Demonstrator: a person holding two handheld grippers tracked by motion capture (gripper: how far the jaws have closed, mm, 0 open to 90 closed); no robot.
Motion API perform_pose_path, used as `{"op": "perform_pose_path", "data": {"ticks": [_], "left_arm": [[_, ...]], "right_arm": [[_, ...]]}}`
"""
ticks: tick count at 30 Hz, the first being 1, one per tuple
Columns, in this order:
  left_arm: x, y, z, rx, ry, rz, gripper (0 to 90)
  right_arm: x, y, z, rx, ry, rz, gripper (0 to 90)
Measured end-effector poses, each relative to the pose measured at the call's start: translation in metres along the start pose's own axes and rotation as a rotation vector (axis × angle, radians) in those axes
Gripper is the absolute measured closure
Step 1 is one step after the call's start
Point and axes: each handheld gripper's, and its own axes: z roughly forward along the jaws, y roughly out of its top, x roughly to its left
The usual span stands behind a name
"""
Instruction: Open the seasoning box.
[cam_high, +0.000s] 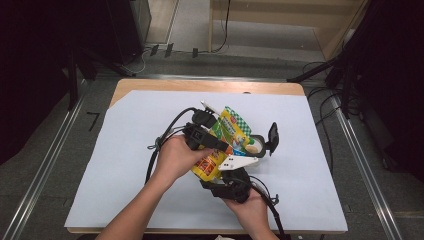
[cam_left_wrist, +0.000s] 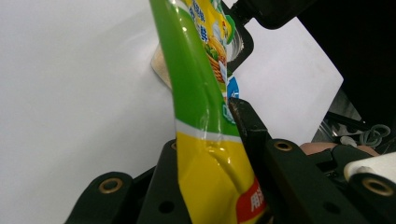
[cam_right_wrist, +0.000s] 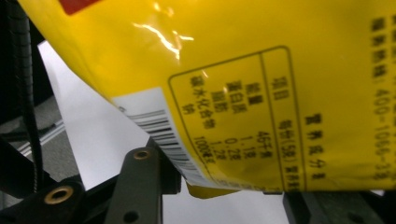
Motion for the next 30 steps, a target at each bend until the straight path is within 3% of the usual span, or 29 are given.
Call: {"op": "perform_pose_path", "data": {"ticks": [7, 12, 20, 30], "left_arm": [[0.001, 0.002, 0.002, 0.012, -0.012, 0.011, 79.9], [0.005, 0.005, 0.001, 0.004, -0.051, 0.004, 78.5], [0.008, 0.02, 0.002, 0.065, -0.084, -0.005, 71.6], [0.017, 0.042, 0.01, 0.132, -0.096, -0.029, 78.8]], "right_arm": [[0.0, -0.001, 0.001, -0.004, -0.005, -0.018, 60.8], [-0.002, -0.001, -0.001, -0.03, 0.03, -0.003, 62.3], [-0.007, 0.001, -0.005, -0.083, 0.09, 0.061, 62.6], [-0.015, 0.004, -0.006, -0.093, 0.122, 0.102, 62.2]]}}
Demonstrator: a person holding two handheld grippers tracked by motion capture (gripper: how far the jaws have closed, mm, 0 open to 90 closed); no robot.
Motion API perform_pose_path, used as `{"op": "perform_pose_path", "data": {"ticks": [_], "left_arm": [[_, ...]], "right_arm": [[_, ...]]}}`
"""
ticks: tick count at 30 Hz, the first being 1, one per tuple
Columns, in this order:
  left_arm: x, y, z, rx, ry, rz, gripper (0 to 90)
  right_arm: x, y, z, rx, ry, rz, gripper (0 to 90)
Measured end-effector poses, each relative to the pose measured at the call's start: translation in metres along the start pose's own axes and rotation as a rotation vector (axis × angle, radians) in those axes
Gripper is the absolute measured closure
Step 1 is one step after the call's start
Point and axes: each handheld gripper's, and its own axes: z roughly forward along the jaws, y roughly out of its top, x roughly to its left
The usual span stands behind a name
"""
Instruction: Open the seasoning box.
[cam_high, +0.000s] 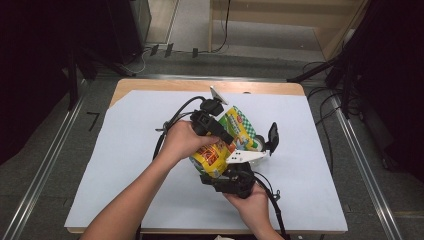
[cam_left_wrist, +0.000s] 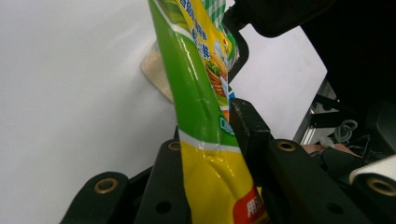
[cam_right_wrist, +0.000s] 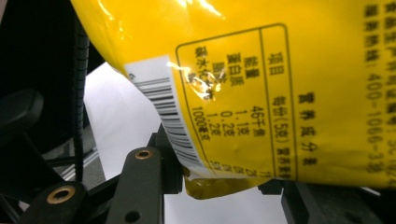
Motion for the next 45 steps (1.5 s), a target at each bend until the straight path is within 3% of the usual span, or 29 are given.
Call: {"op": "perform_pose_path", "data": {"ticks": [4, 10, 14, 27, 32, 36, 40, 45], "left_arm": [[0.005, 0.008, -0.005, -0.034, 0.018, -0.012, 80.9], [0.0, 0.017, 0.001, 0.011, 0.062, 0.006, 84.4], [-0.006, 0.022, 0.003, 0.031, 0.109, 0.023, 85.5], [-0.024, 0.033, 0.006, 0.057, 0.192, 0.051, 87.4], [-0.027, 0.035, 0.007, 0.059, 0.202, 0.053, 88.5], [-0.028, 0.035, 0.007, 0.058, 0.199, 0.05, 89.0], [-0.025, 0.036, 0.006, 0.071, 0.17, 0.029, 89.0], [-0.024, 0.041, 0.006, 0.083, 0.165, 0.013, 88.7]], "right_arm": [[-0.001, 0.001, -0.002, -0.001, 0.012, -0.006, 62.6], [0.003, 0.001, 0.001, -0.001, 0.028, -0.016, 61.3], [0.005, 0.002, 0.001, 0.002, 0.013, -0.032, 55.7], [0.004, 0.006, -0.002, 0.016, -0.036, -0.028, 58.2], [0.007, 0.007, 0.0, 0.038, -0.063, -0.059, 54.2], [0.008, 0.008, 0.0, 0.054, -0.092, -0.076, 59.4], [0.007, 0.009, -0.001, 0.042, -0.057, -0.058, 63.5], [0.006, 0.01, -0.002, 0.021, -0.033, -0.041, 63.6]]}}
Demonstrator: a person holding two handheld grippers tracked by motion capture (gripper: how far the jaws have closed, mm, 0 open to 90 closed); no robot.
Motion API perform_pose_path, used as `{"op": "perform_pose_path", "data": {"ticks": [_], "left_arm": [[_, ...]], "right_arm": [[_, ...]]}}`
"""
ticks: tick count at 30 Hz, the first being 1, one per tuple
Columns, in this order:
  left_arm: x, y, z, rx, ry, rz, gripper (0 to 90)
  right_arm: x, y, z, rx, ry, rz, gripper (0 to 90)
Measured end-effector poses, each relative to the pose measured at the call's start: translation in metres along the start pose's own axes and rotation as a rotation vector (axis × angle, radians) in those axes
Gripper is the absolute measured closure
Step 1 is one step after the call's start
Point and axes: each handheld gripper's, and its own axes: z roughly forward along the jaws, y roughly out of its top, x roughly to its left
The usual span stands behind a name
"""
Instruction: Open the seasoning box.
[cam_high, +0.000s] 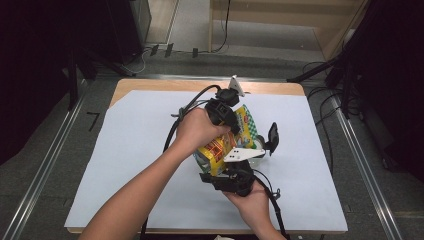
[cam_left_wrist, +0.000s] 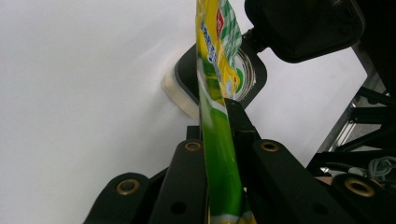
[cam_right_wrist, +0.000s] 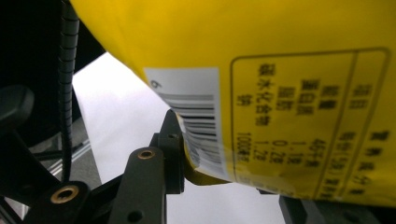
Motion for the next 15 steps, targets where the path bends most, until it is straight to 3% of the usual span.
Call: {"op": "perform_pose_path", "data": {"ticks": [9, 15], "left_arm": [[-0.0015, 0.0071, -0.0018, 0.017, 0.006, -0.007, 89.5], [-0.0051, 0.0107, -0.0015, 0.019, 0.013, -0.006, 89.3]], "right_arm": [[0.0005, 0.0031, 0.0007, -0.027, 0.012, 0.022, 58.8], [-0.0025, 0.004, 0.0003, -0.036, 0.011, 0.035, 62.0]]}}
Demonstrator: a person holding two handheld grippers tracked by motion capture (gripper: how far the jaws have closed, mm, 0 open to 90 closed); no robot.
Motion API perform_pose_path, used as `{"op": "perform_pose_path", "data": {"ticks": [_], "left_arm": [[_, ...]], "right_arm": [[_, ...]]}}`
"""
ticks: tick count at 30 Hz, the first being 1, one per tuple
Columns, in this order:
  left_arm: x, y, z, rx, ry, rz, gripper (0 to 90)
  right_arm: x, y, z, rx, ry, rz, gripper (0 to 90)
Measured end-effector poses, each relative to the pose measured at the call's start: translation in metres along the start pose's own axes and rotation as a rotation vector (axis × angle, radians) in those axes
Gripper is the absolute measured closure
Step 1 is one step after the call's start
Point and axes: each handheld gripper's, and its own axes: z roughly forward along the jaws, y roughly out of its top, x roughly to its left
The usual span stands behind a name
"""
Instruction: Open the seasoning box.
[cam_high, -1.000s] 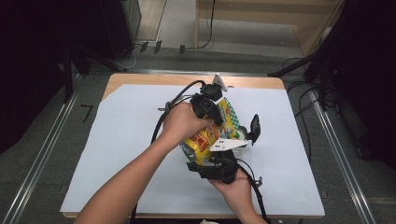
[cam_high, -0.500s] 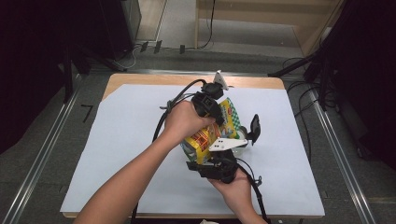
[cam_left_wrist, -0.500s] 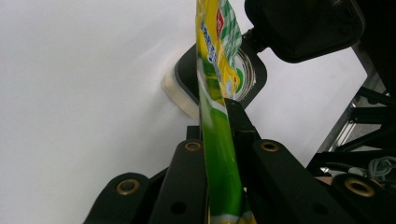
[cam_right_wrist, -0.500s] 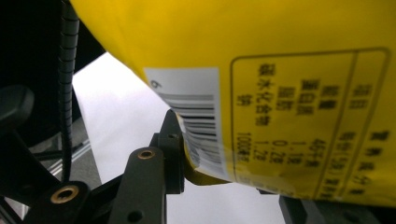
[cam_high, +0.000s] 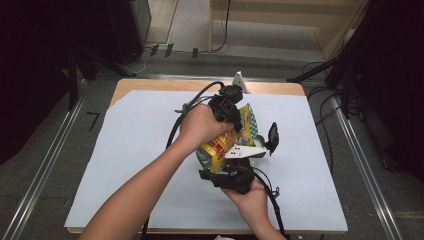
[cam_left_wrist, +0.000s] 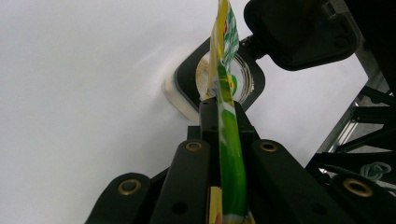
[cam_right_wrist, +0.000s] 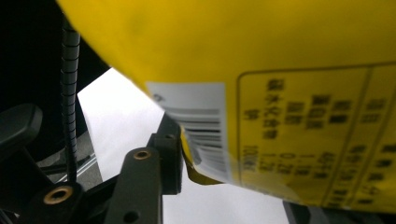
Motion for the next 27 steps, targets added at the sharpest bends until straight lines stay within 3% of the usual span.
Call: {"op": "perform_pose_path", "data": {"ticks": [4, 7, 19, 27], "left_arm": [[0.001, 0.0, 0.0, 0.004, -0.018, -0.011, 88.8], [0.002, 0.001, -0.001, 0.008, -0.033, -0.015, 88.2], [0.014, 0.003, 0.0, 0.018, -0.084, -0.065, 87.9], [0.017, 0.005, 0.001, 0.031, -0.129, -0.092, 86.7]], "right_arm": [[-0.001, 0.0, -0.001, -0.003, 0.004, 0.008, 63.7], [-0.001, 0.0, 0.0, -0.016, 0.034, 0.026, 65.4], [0.001, 0.004, 0.001, -0.008, 0.011, 0.005, 63.5], [0.0, 0.005, 0.0, -0.013, 0.027, 0.012, 64.9]]}}
